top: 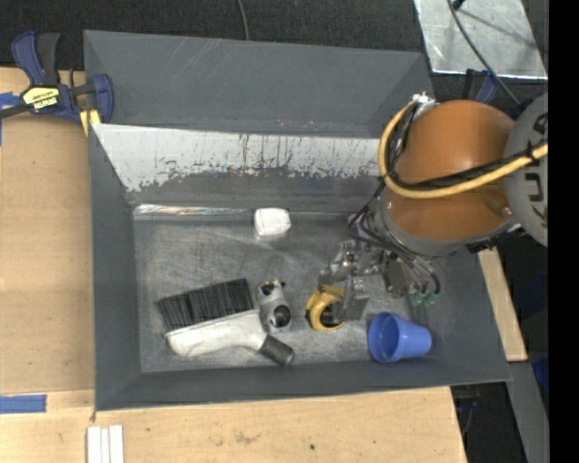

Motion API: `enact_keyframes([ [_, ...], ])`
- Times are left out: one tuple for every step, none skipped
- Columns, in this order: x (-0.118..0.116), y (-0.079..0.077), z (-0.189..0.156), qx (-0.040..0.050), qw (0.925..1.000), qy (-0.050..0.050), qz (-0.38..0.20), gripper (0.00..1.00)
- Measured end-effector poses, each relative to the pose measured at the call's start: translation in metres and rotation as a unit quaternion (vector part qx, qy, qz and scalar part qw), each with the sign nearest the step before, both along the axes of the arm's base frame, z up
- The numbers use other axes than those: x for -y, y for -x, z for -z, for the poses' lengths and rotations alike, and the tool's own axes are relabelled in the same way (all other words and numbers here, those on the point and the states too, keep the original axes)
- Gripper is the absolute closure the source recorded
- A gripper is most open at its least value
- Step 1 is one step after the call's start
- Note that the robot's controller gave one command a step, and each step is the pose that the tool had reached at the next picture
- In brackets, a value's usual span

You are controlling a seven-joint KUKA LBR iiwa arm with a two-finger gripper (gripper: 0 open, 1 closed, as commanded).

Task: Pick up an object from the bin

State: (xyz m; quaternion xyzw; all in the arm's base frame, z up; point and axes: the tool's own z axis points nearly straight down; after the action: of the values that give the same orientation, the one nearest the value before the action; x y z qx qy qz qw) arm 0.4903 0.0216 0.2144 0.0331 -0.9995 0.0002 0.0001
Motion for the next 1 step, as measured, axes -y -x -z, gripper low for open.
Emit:
enact_keyframes([
  [-0.006, -0.0066, 0.0813, 0.0011, 0.9998, 0.0, -0.021, 0.0],
])
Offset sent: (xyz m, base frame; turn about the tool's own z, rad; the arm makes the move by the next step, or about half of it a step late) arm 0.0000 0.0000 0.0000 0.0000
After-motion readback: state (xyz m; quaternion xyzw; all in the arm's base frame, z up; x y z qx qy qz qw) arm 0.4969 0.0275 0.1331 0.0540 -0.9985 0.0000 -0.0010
